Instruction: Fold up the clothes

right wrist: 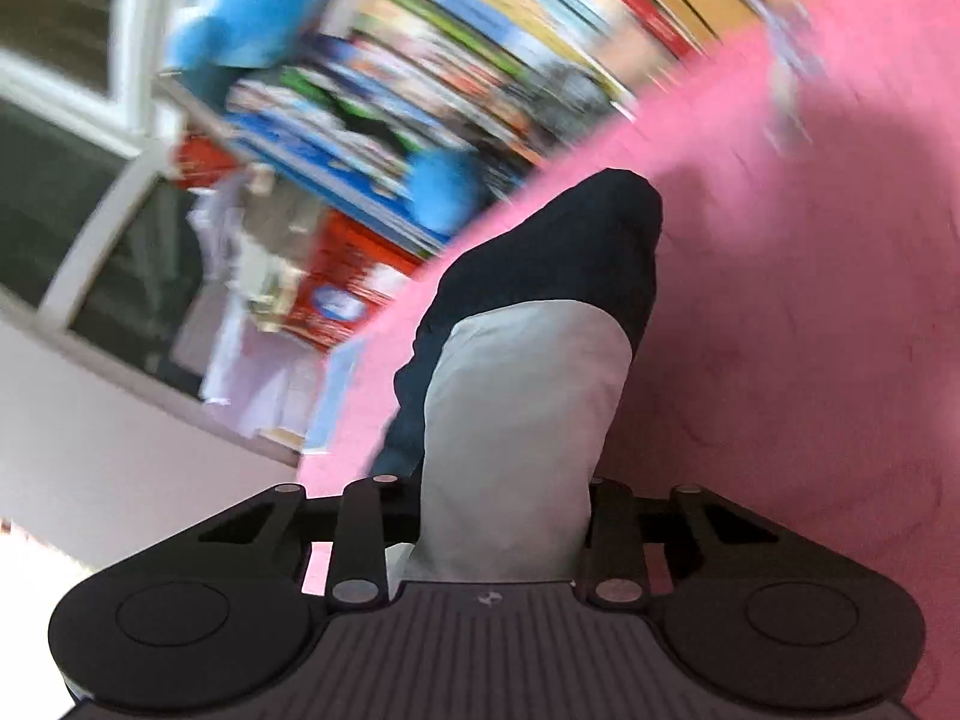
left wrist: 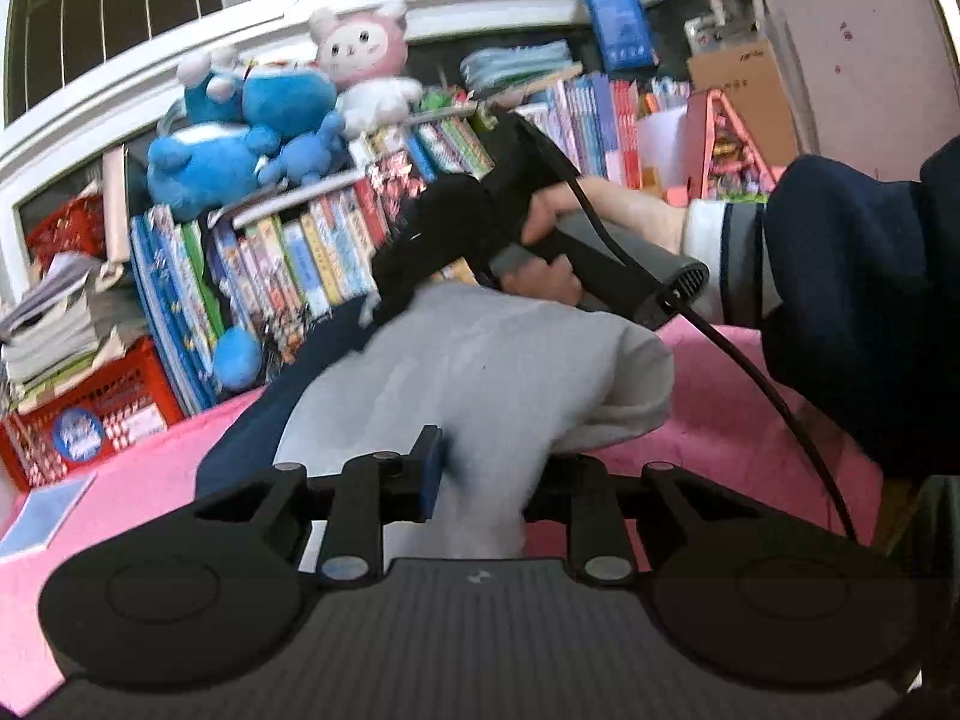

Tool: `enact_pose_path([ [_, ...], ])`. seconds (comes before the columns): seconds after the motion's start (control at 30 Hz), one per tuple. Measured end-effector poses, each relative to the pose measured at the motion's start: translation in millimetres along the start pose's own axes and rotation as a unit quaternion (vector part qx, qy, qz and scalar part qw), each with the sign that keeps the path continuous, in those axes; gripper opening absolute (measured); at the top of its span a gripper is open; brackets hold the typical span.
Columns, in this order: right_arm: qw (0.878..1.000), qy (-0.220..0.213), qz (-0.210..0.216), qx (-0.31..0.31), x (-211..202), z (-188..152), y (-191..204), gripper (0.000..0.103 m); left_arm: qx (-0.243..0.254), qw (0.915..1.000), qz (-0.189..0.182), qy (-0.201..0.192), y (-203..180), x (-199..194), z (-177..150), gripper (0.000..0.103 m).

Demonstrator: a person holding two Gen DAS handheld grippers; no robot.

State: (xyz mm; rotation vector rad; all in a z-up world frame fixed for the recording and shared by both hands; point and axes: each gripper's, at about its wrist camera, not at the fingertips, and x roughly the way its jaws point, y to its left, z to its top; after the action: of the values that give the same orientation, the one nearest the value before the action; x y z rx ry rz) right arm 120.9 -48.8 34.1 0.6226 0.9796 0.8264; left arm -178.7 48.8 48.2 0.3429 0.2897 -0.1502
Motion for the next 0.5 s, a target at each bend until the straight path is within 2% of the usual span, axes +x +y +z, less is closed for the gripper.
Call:
enact_pose_path([
  [0.1, 0.997, -0.046, -0.008, -0.067, -28, 16, 23, 0.032, 0.005, 0.9998, -0.005, -0.021, -3, 9, 14, 0.022],
  [0.17, 0.994, -0.068, -0.023, -0.082, -41, 25, 19, 0.032, -0.004, 0.9995, -0.02, -0.023, -5, 20, 19, 0.022],
  [0.23, 0.994, -0.071, -0.044, -0.068, -45, 32, -2, 0.033, -0.019, 0.9988, -0.045, -0.005, -10, 37, 19, 0.022],
  [0.33, 0.995, -0.044, -0.087, -0.013, -34, 38, -52, 0.039, -0.029, 0.9963, -0.077, 0.025, -22, 59, 15, 0.027],
  [0.37, 0.995, -0.036, -0.095, 0.008, -29, 37, -68, 0.05, -0.023, 0.9954, -0.085, 0.037, -27, 63, 13, 0.03],
  [0.43, 0.995, -0.036, -0.087, 0.041, -28, 31, -92, 0.057, -0.003, 0.9939, -0.096, 0.055, -39, 68, 7, 0.035],
  [0.5, 0.995, -0.049, -0.071, 0.05, -38, 25, -98, 0.077, 0.022, 0.9934, -0.095, 0.061, -48, 65, 2, 0.038],
])
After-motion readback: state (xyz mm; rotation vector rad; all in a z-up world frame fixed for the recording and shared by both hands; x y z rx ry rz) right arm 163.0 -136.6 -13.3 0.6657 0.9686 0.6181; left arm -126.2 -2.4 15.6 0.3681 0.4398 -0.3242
